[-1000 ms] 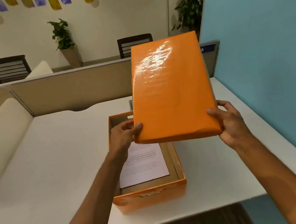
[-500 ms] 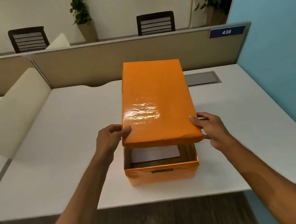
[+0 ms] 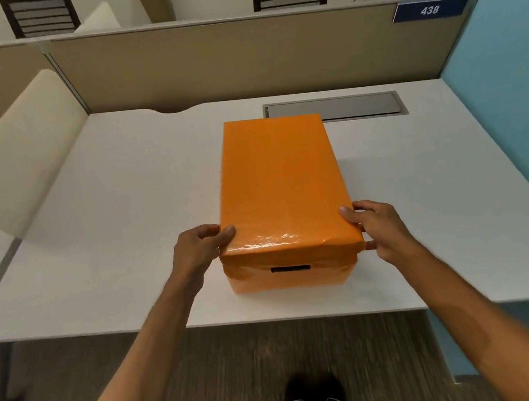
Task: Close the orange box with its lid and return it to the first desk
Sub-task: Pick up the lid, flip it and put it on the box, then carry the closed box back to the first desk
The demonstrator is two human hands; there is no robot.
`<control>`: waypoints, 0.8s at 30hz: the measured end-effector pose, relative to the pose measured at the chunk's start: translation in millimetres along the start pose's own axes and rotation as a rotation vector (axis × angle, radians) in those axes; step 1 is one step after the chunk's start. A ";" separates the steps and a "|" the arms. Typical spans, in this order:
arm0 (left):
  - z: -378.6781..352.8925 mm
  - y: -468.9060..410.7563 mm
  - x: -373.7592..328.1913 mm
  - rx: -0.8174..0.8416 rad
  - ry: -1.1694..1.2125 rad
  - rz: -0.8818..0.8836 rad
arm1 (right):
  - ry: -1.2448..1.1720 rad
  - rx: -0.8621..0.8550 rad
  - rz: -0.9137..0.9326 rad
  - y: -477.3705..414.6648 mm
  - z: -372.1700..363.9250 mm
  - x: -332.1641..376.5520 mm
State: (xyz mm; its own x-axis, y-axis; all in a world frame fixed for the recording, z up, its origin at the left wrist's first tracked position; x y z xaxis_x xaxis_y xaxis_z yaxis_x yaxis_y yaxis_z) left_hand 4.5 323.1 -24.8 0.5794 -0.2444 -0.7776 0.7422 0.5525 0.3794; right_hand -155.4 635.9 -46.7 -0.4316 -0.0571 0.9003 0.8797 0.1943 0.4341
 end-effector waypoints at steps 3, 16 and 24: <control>-0.6 0.4 0.4 0.009 0.010 0.002 | 0.007 0.013 -0.004 0.6 0.6 -1.5; -3.8 -6.3 8.8 -0.010 -0.018 0.025 | -0.014 0.022 -0.051 -0.2 -0.5 -8.3; -9.6 -6.4 18.0 0.013 -0.003 0.013 | 0.074 0.005 -0.018 1.4 -2.2 -10.3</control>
State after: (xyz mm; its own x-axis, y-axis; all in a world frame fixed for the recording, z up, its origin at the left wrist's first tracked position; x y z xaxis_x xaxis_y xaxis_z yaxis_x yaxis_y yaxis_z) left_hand 7.0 322.9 -46.1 0.5903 -0.2396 -0.7708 0.7389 0.5449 0.3964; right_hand -149.3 634.6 -55.3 -0.4312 -0.1325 0.8925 0.8708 0.1976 0.4501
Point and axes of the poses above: each hand's wrist, its own y-axis away from the middle knuckle, its own z-axis out of the back of the hand, x = y × z, the point moved 9 cm from there along -y, towards the middle knuckle, and after that the axes turned 14 degrees about -y, right-handed, at the moved point
